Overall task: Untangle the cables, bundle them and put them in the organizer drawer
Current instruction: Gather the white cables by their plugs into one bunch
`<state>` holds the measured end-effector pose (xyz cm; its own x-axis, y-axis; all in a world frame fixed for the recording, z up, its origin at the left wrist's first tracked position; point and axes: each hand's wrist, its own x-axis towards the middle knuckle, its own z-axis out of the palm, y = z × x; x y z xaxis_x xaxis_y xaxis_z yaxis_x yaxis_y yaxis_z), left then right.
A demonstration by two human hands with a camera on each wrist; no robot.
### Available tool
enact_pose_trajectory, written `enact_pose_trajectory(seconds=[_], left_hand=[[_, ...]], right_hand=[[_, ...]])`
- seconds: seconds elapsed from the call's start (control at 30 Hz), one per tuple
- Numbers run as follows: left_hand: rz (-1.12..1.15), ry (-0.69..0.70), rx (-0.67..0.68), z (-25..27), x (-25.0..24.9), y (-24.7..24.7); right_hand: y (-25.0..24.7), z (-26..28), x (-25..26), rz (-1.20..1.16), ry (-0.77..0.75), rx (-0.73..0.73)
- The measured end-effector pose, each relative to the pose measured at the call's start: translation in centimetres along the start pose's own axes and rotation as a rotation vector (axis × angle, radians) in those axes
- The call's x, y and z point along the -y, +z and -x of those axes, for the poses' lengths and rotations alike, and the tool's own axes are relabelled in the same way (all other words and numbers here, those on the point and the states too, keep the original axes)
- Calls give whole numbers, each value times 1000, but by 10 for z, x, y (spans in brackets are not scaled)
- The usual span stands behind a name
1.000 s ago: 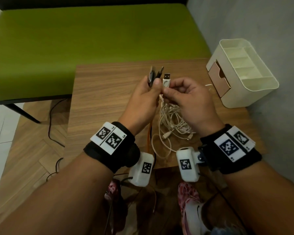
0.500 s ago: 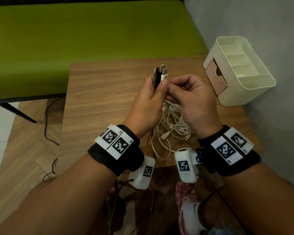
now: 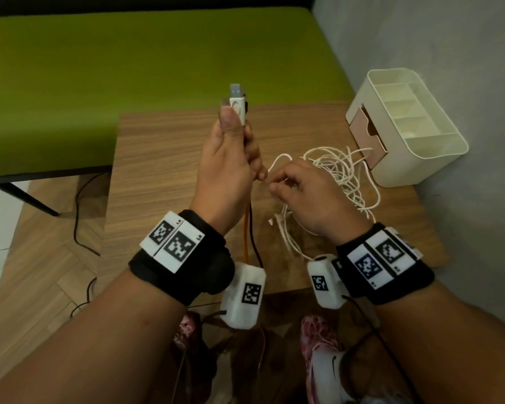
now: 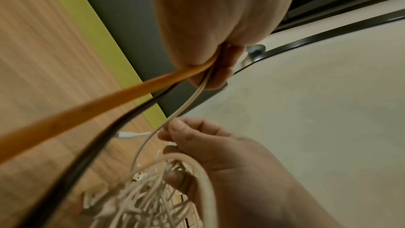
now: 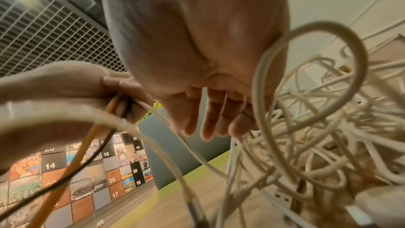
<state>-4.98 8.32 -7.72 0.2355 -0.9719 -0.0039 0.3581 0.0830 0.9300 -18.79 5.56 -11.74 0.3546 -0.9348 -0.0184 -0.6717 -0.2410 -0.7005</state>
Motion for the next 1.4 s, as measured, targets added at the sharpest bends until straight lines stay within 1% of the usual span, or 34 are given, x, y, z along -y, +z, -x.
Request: enact_pose_trajectory(seconds=[0.07,0.13,0.2,0.27,0.33,0.4,0.47,0.5,0.57,0.63,0.67,0.73,0.77,0.8,0.9,0.93,0.97,1.0,1.07,1.13,1.2,1.27,1.33,1.37,1.4], left_hand=[[52,-30,-15,-1,-3,-2],[123,-51,-24,-3,-9,-5],[147,-49,-18,-4,-16,-9],[88,-23,-20,-6,-22,-14],[-42,-13,-16,-10,-22,-23],[-262,-27,19,-14,-15,-32],[-468,-45,95,-13,-5,-34],[-536,-44,144,-12,-1,-33],[-639,-24,240,-8,0,-26],[-691,-28,328,-6,-5,-21],[-697,-27,360,-6,-8,-22],[-718,-10,372,-5,-12,-25],[-700,-10,369,-4,-15,-25],[-617,-31,361,-2,-19,-24],[-72,-158,309,-5,-35,-28],[7,-161,292,-9,-41,-33],[5,-148,268,-13,-43,-40],[-61,-131,243,-15,-42,-46],[-299,-122,218,-15,-35,-54],[-531,-140,285,-10,-26,-52],[-731,-120,375,-6,-19,-43],[-917,-75,390,-7,-13,-40],[-961,-59,365,-9,-10,-41],[-903,-60,354,-9,-10,-42],[-779,-74,339,-9,-12,-43]], right_hand=[[-2,4,5,-125,5,61],[-1,9,8,-186,9,190],[4,6,3,-81,-15,268],[8,3,-1,66,-22,293],[8,1,-4,95,-39,218],[3,2,-3,-30,-105,58],[-6,3,1,-167,-176,-89],[-9,4,4,-208,-205,-135],[-12,5,9,-249,-246,-173],[-12,6,9,-256,-261,-183],[-11,7,8,-262,-268,-186],[-11,8,8,-267,-293,-189],[-11,8,6,-235,-299,-181],[-10,7,3,-174,-285,-148],[-1,6,-8,154,-191,66],[4,4,-11,248,-180,104],[7,2,-14,288,-172,108],[10,0,-17,274,-162,80],[8,-5,-17,137,-160,-26],[3,-9,-15,28,-223,-127],[0,-10,-11,-24,-268,-199],[0,-12,-8,-58,-308,-260],[1,-9,-3,-99,-337,-287],[0,-8,-3,-120,-335,-290],[0,-7,-4,-136,-327,-280]])
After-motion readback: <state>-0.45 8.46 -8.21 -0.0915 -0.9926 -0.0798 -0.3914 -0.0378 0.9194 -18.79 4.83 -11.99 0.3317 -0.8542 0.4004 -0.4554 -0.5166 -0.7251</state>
